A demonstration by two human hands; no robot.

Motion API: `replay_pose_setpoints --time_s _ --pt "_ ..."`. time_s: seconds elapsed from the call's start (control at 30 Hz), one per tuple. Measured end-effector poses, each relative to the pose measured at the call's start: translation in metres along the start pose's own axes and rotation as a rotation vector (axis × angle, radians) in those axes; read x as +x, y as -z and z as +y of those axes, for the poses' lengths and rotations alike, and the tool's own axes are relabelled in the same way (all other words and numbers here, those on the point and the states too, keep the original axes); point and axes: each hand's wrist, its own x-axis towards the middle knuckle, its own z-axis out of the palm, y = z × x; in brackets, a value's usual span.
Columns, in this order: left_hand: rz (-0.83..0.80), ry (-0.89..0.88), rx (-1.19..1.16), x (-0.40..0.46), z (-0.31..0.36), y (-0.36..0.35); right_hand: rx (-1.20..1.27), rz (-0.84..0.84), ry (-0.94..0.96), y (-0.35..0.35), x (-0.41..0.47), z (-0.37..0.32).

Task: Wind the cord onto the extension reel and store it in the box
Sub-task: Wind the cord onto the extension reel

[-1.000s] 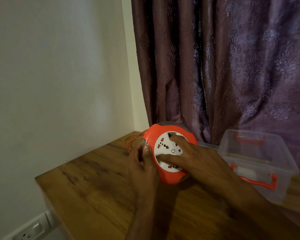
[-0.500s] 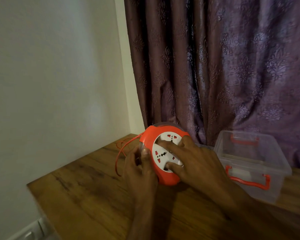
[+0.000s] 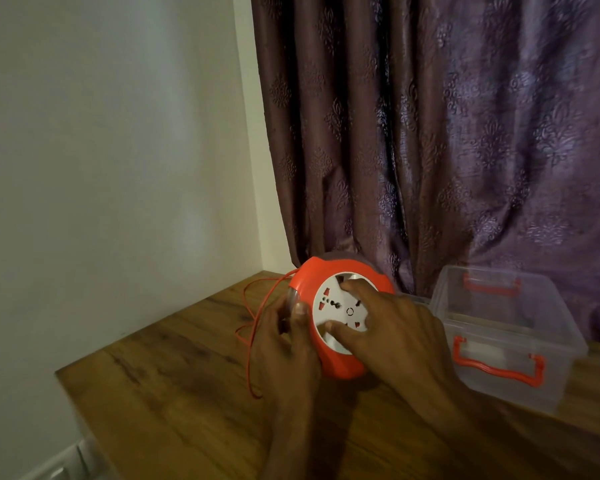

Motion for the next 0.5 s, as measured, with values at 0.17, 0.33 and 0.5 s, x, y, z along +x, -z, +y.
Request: replay_pose_setpoints --time_s 0.17,0.33,0.5 --pt "-0.044 -0.021 -0.019 -0.0033 0.0001 -0.0026 0.146 0.044 -0.159 0.0007 0.0036 0.0034" --pt "-0.099 -0.028 -0.037 -0.0034 0.0001 -0.0055 0.162 0.042 -0.217 -0.0023 0.0054 0.0033" --pt "-0.106 -0.028 -0.034 -0.0013 -0.0016 -0.0045 0.122 0.022 -0.216 -0.0028 0.0054 0.0027"
